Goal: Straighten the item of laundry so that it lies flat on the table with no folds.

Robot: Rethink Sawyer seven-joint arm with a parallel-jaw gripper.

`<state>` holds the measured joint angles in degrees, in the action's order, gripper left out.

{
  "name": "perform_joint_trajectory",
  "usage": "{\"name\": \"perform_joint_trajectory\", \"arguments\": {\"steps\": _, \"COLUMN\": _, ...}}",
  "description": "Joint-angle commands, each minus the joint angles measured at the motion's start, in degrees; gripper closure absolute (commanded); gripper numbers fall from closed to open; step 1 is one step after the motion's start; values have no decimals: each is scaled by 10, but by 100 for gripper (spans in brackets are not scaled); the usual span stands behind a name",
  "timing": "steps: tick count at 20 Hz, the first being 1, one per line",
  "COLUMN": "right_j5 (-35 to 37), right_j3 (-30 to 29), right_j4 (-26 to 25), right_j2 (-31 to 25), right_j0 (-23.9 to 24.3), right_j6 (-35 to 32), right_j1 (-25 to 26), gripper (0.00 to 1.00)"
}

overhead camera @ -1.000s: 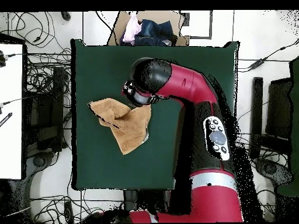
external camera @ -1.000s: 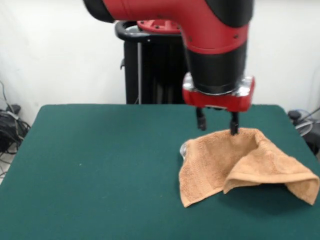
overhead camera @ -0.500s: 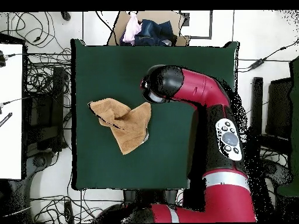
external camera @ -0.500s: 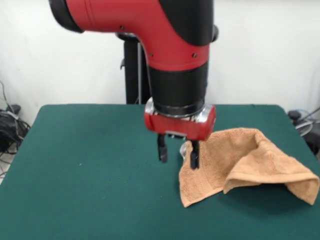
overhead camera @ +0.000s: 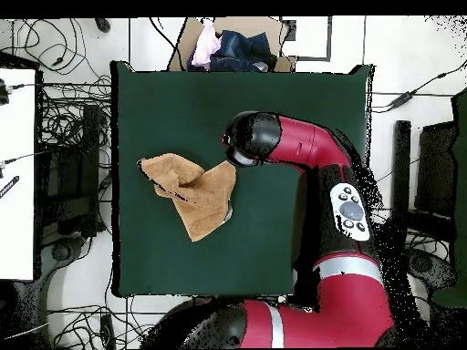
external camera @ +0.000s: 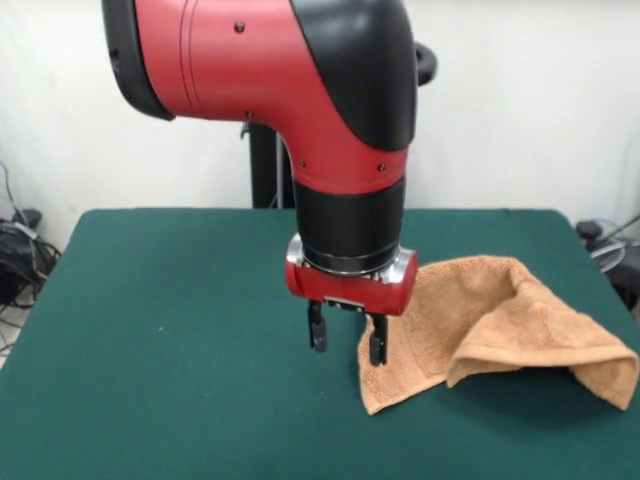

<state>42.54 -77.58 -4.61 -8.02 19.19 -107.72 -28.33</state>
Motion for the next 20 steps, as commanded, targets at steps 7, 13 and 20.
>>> {"name": "perform_joint_trajectory", "arguments": {"steps": 7, "right_j5": -44, "right_j3": -68, "right_j4": -12, "right_j2": -56, "right_j0": -2, "right_j6": -1, "right_j1": 37, "gripper": 0}}
{"name": "perform_joint_trajectory", "arguments": {"steps": 13, "right_j5": -41, "right_j3": -96, "right_j4": -6, "right_j2": -57, "right_j0": 0, "right_j6": -7, "right_j1": 16, "gripper": 0}}
{"name": "perform_joint_trajectory", "arguments": {"steps": 20, "right_j5": -70, "right_j3": -107, "right_j4": -2, "right_j2": -66, "right_j0": 4, "right_j6": -13, "right_j1": 29, "gripper": 0}}
